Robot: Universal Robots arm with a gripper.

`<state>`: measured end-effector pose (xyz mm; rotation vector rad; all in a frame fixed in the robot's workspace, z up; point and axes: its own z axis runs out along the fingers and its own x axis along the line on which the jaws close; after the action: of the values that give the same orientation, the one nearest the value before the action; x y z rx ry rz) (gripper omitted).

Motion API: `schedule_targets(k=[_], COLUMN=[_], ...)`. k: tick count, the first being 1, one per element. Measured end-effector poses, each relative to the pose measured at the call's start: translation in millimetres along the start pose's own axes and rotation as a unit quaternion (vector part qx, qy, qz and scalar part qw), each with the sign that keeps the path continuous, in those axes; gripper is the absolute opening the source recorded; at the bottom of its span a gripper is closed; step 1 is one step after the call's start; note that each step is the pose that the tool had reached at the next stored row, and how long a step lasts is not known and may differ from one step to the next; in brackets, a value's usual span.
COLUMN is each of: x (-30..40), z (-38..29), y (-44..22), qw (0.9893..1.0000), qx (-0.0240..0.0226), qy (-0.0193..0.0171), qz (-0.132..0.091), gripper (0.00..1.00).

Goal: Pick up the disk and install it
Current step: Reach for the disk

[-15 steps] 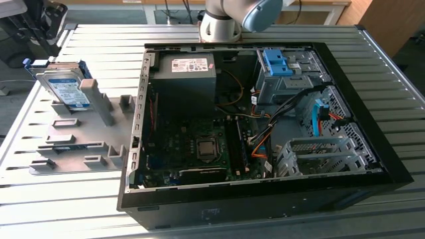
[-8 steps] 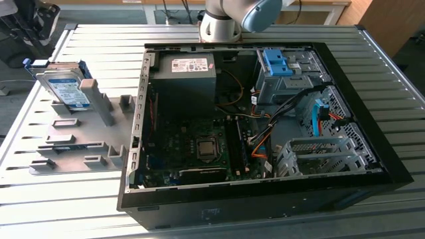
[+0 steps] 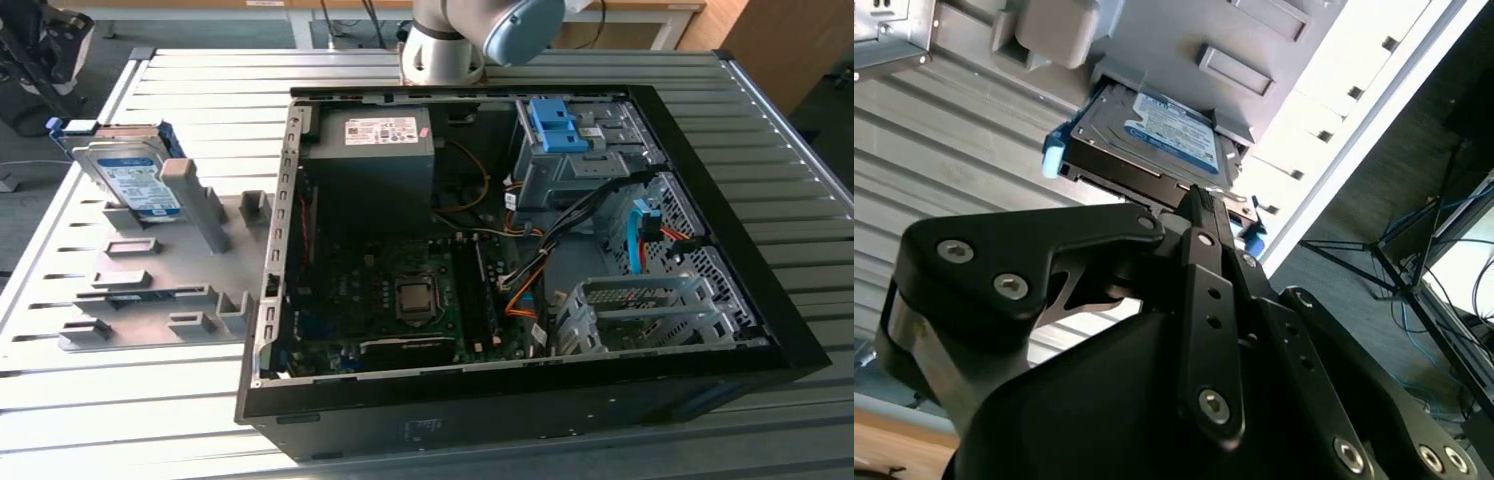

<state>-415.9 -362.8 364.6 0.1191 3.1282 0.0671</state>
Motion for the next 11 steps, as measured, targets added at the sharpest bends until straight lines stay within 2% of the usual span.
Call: schedule_targets(k=[3, 8, 11], x=[3.0, 11.7, 17.3], z=[1.0, 3.7, 5.3], y=[2.2, 11.2, 11.7], qw=[1.0, 1.0, 1.0], qx=[0.0001, 0.0001, 0.0002], qy=[0.0007, 0.0013, 0.0019], qz=[0.0, 0.0, 0.0], gripper=[0.11, 0.11, 0.11])
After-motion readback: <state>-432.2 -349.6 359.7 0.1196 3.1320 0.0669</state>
